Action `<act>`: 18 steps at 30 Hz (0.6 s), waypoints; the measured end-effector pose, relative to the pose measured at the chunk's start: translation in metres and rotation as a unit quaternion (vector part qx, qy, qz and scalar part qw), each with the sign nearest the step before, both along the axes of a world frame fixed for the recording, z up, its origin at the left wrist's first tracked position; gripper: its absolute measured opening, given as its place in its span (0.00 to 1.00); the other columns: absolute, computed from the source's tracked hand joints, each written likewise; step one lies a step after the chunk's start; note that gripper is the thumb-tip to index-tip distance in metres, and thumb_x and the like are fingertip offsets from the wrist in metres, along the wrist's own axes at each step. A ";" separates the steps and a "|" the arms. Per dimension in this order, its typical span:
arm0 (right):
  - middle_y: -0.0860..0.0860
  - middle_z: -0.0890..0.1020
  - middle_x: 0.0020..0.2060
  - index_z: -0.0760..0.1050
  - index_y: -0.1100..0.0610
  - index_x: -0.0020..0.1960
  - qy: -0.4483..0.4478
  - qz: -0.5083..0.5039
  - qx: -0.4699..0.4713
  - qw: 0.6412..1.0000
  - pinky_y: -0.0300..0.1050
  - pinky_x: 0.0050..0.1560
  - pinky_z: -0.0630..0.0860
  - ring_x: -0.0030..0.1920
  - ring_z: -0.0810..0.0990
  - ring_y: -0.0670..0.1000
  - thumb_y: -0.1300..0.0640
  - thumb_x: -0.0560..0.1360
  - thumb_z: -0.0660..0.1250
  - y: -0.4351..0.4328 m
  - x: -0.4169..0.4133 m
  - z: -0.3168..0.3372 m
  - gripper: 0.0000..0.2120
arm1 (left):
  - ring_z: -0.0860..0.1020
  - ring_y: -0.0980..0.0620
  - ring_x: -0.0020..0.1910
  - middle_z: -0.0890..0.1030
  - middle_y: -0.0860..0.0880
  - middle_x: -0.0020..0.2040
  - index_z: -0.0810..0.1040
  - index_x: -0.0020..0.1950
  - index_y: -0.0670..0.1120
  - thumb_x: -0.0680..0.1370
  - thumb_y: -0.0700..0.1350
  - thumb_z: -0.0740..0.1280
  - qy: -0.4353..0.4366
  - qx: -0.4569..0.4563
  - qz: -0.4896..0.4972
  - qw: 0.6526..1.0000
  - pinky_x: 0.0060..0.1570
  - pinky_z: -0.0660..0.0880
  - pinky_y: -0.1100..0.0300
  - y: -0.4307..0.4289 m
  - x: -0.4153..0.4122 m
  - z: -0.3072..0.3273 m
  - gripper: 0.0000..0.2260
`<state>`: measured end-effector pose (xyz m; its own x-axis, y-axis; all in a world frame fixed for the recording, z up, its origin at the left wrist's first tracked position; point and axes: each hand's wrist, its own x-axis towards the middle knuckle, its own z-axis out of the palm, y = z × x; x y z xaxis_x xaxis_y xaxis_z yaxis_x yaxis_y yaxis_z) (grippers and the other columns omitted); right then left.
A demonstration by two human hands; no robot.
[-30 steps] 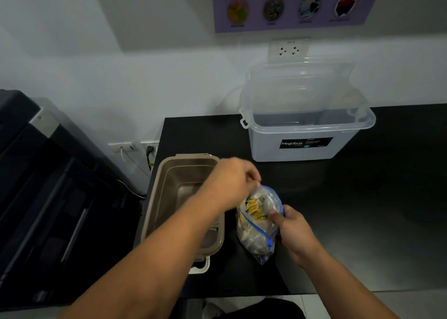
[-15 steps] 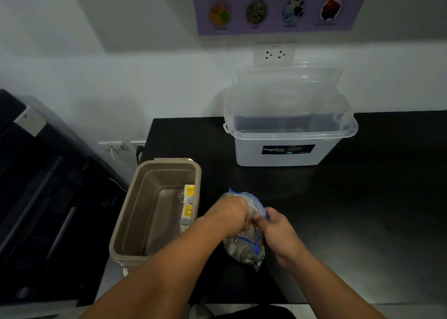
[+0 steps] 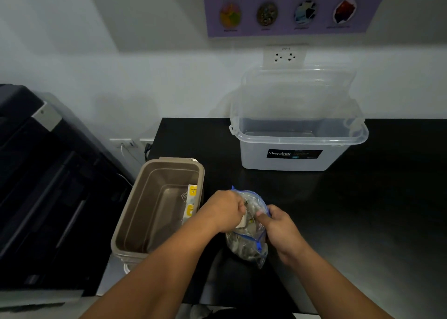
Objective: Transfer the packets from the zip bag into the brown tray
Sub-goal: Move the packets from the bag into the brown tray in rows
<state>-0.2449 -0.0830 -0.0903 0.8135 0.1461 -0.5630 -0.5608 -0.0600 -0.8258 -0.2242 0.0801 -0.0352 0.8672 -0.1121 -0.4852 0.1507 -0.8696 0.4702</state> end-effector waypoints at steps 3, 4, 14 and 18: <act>0.57 0.88 0.47 0.79 0.59 0.57 0.003 -0.001 0.004 1.000 0.56 0.52 0.85 0.48 0.88 0.55 0.58 0.84 0.63 -0.002 0.002 -0.001 0.07 | 0.80 0.56 0.54 0.82 0.53 0.56 0.84 0.56 0.53 0.79 0.41 0.65 0.024 -0.032 0.013 0.999 0.59 0.78 0.57 0.002 0.002 -0.001 0.12; 0.57 0.88 0.47 0.79 0.59 0.57 0.004 -0.001 0.006 1.000 0.58 0.54 0.85 0.48 0.88 0.55 0.57 0.84 0.64 -0.003 0.002 -0.002 0.07 | 0.81 0.56 0.54 0.82 0.53 0.55 0.84 0.57 0.54 0.78 0.40 0.65 0.025 -0.048 0.019 0.998 0.60 0.78 0.57 0.003 0.003 -0.001 0.12; 0.56 0.88 0.46 0.79 0.60 0.57 0.005 -0.008 0.002 1.000 0.53 0.48 0.85 0.46 0.89 0.55 0.57 0.84 0.64 -0.003 0.002 -0.004 0.08 | 0.83 0.55 0.49 0.85 0.52 0.49 0.83 0.49 0.51 0.75 0.43 0.75 0.010 -0.005 -0.007 1.000 0.58 0.79 0.55 0.000 0.007 -0.005 0.05; 0.57 0.88 0.47 0.78 0.59 0.58 0.009 -0.011 0.007 1.000 0.54 0.49 0.85 0.47 0.89 0.55 0.57 0.84 0.64 -0.003 0.001 -0.003 0.08 | 0.83 0.56 0.48 0.85 0.53 0.48 0.84 0.51 0.51 0.76 0.45 0.74 0.005 0.004 -0.024 1.000 0.57 0.80 0.55 -0.002 0.008 -0.008 0.05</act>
<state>-0.2438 -0.0857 -0.0933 0.8062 0.1354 -0.5759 -0.5769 -0.0359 -0.8161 -0.2163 0.0785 -0.0434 0.8563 -0.1484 -0.4946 0.1139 -0.8800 0.4612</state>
